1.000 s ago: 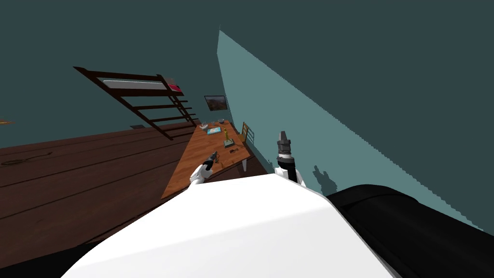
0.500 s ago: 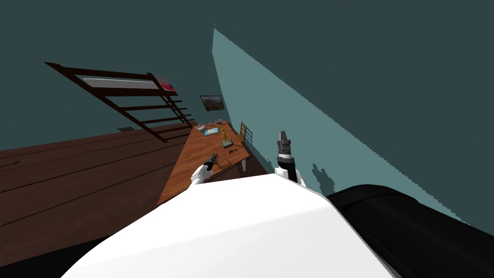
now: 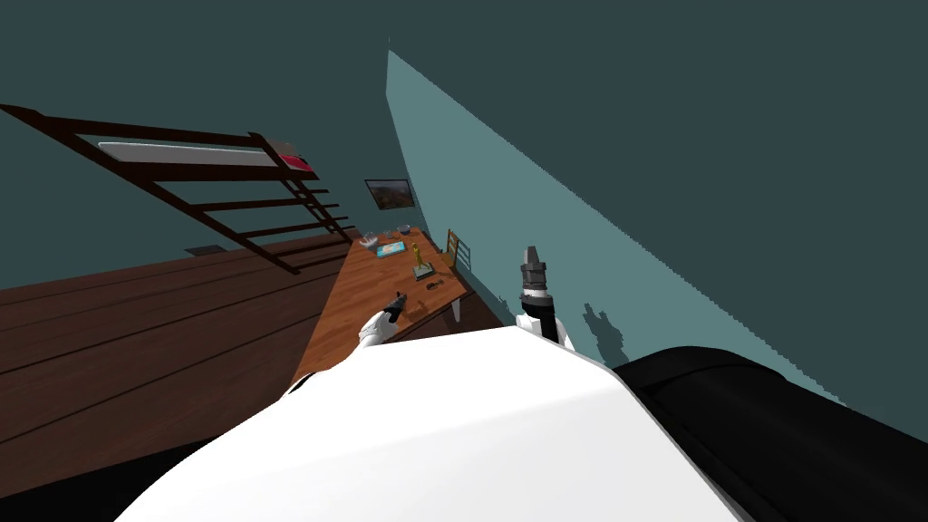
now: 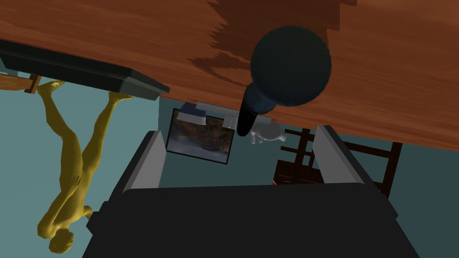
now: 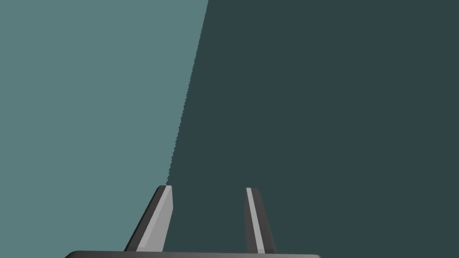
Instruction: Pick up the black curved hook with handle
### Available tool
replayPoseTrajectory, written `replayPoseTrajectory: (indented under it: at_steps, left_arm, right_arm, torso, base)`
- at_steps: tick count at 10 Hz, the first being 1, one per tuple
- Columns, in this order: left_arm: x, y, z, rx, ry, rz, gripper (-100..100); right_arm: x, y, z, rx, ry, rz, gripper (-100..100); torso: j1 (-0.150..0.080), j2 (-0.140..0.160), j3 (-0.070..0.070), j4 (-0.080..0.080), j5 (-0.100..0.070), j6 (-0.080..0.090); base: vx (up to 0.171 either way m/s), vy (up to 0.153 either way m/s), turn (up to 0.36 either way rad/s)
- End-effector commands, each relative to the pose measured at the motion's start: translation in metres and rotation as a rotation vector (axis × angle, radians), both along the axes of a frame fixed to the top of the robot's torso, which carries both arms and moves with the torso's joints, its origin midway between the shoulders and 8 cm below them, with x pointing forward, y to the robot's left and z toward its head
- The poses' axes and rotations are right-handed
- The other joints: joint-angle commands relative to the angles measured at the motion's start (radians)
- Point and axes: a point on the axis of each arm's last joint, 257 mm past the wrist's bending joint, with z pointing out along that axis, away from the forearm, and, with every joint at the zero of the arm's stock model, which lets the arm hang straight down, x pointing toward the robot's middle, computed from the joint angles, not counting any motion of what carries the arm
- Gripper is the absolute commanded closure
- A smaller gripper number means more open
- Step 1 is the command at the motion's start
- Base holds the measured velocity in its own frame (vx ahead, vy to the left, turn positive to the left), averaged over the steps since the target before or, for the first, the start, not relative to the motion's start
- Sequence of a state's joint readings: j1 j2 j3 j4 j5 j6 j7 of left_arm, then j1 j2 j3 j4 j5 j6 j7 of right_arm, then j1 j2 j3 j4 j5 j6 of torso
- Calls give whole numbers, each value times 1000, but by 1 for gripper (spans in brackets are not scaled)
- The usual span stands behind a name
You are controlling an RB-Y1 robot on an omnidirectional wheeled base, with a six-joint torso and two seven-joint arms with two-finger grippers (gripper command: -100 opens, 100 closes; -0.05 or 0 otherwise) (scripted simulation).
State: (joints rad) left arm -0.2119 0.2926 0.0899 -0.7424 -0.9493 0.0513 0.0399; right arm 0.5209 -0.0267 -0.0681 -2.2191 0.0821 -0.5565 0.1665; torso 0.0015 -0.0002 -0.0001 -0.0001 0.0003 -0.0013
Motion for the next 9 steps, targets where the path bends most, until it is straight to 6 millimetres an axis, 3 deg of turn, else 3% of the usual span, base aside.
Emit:
replayPoseTrajectory:
  at_steps: [1, 3, 4, 5, 9]
  left_arm:
    - [-13, 3, -14, 8, 37, 6, -100]
    - [-12, 2, -13, 8, 34, 4, -100]
    - [-12, 2, -14, 8, 35, 5, 0]
    - [-20, -3, -18, 7, 34, -5, -100]
    - [-32, -11, -24, 7, 34, -18, -100]
  right_arm:
    - [0, 0, 0, 0, 0, 0, 0]
    - [0, 0, 0, 0, 0, 0, 0]
    - [0, 0, 0, 0, 0, 0, 0]
    - [0, 0, 0, 0, 0, 0, 0]
    - [0, 0, 0, 0, 0, 0, 0]
  torso:
    - [0, 0, 0, 0, 0, 0]
    - [-1, 0, 0, 0, 0, 0]
    - [-1, 0, 0, 0, 0, 0]
    - [-2, 0, 0, 0, 0, 0]
    - [-1, -6, -3, -1, 0, 0]
  base:
    - [-2, 15, -41]
    - [0, 0, 0]
    - [0, 0, 0]
    - [61, 12, 50]
    - [85, 12, 36]
